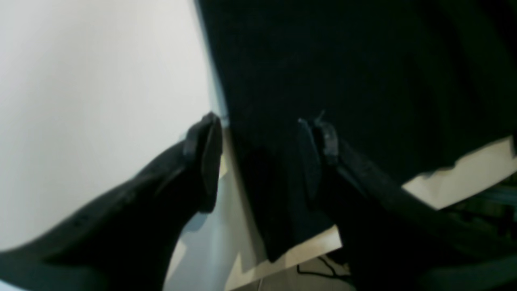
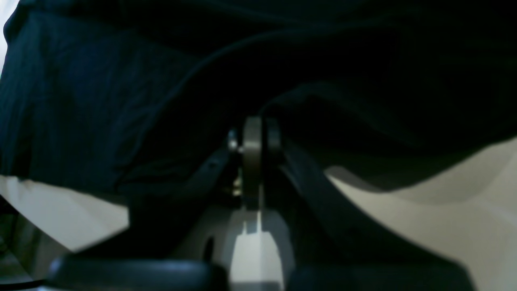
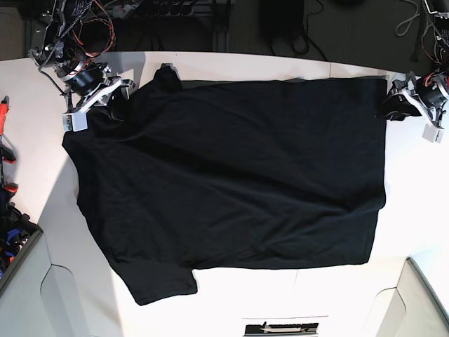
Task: Layout the t-shirt on the table in an organized manner, then fold the t-shirt properly
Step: 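Release the shirt and move both grippers to the collar-side corners, then grasp the shirt corners with both grippers and fold them toward the hem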
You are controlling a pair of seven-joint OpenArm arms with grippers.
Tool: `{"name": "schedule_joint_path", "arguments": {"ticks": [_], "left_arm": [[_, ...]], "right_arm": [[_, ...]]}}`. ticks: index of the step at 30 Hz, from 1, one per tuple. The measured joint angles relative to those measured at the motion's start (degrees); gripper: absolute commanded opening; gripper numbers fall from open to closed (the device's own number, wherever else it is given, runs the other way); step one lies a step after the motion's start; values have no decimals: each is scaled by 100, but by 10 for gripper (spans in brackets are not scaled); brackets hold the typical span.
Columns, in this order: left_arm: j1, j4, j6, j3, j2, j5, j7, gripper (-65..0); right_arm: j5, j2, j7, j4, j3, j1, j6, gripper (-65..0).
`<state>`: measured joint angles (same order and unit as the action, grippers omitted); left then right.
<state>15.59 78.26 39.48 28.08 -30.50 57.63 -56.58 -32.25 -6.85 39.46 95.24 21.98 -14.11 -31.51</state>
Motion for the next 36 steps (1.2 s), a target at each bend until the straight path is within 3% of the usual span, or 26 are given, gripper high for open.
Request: {"name": "schedule_joint_path", "arguments": {"ticks": [9, 13, 15, 21, 28, 32, 36], "left_arm": [[304, 46, 48, 17, 101, 129, 74, -322], [511, 48, 68, 33, 98, 122, 68, -572], [557, 48, 66, 33, 101, 151, 44, -646], [612, 70, 66, 28, 98, 387, -181, -650], [669, 925, 0, 2, 116, 817, -1115, -650], [645, 1692, -2, 0, 72, 890, -1150, -650], [621, 2065, 2, 0, -256, 612, -999, -650]], "right_arm": [[15, -11, -26, 0, 177, 0, -2, -650], [-229, -13, -26, 0, 407, 0, -2, -650], [-297, -13, -26, 0, 450, 0, -4, -650], [-363, -11, -24, 0, 459, 0, -24, -650], [-420, -11, 94, 245, 466, 0, -24, -650], [-428, -15, 160, 636, 518, 0, -28, -650], [-459, -214, 146, 1008, 750, 2, -61, -650]]}}
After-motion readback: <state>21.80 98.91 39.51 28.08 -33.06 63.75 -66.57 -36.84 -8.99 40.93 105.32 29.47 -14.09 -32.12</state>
